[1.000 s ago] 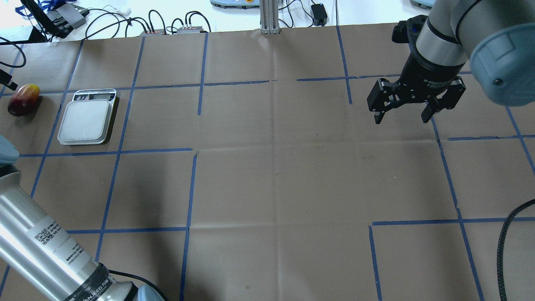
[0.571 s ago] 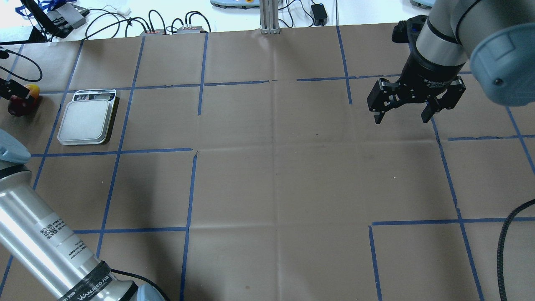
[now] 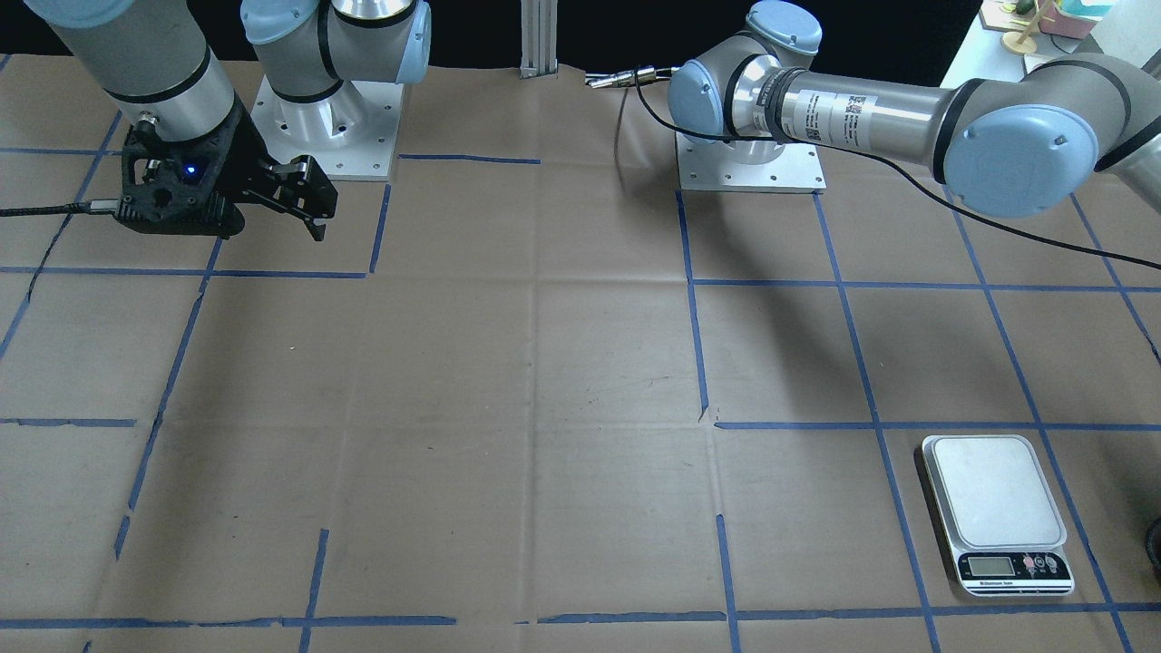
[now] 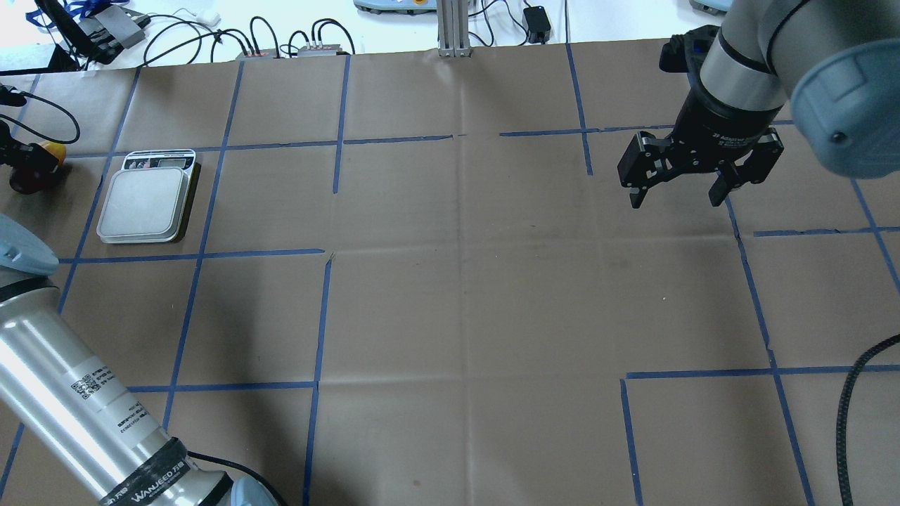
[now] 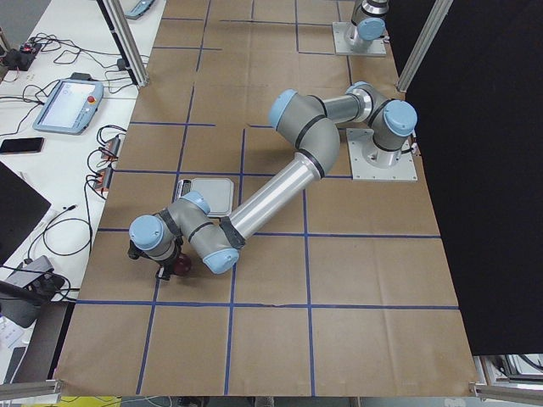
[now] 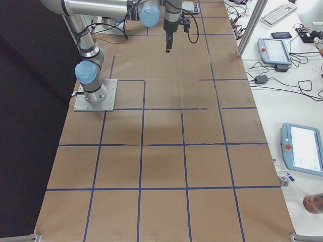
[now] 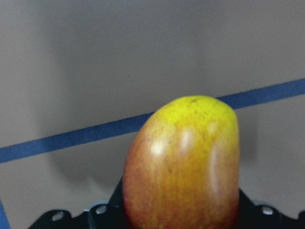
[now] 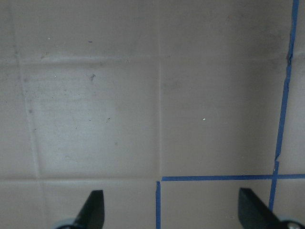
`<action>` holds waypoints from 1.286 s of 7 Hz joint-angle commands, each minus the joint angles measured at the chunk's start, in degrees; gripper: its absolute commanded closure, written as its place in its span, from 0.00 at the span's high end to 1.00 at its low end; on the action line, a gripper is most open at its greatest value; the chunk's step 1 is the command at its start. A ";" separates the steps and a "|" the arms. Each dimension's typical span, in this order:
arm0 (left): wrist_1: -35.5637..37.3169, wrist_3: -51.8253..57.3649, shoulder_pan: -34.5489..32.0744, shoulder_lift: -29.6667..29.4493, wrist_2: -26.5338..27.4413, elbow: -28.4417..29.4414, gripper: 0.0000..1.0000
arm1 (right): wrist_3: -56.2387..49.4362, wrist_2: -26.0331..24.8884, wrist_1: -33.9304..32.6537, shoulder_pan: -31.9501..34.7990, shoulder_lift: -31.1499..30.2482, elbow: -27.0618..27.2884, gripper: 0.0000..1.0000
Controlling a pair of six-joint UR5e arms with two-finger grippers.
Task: Weigh mango
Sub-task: 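Lift the mango with the left gripper and carry it toward the scale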
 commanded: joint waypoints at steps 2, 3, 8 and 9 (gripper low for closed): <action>-6.95 -0.88 -0.67 7.89 0.37 -1.93 0.45 | 0.00 0.00 0.00 0.00 0.03 0.00 1.00; -12.93 -2.37 -0.76 12.98 0.72 -4.38 0.42 | 0.00 0.00 0.00 0.00 0.03 0.00 1.00; 3.88 -21.78 -10.59 29.83 1.16 -38.10 0.42 | 0.00 0.00 0.00 0.00 0.03 0.00 1.00; 11.89 -22.15 -10.78 29.04 1.69 -42.42 0.43 | 0.00 0.00 0.00 0.00 -0.06 0.00 1.00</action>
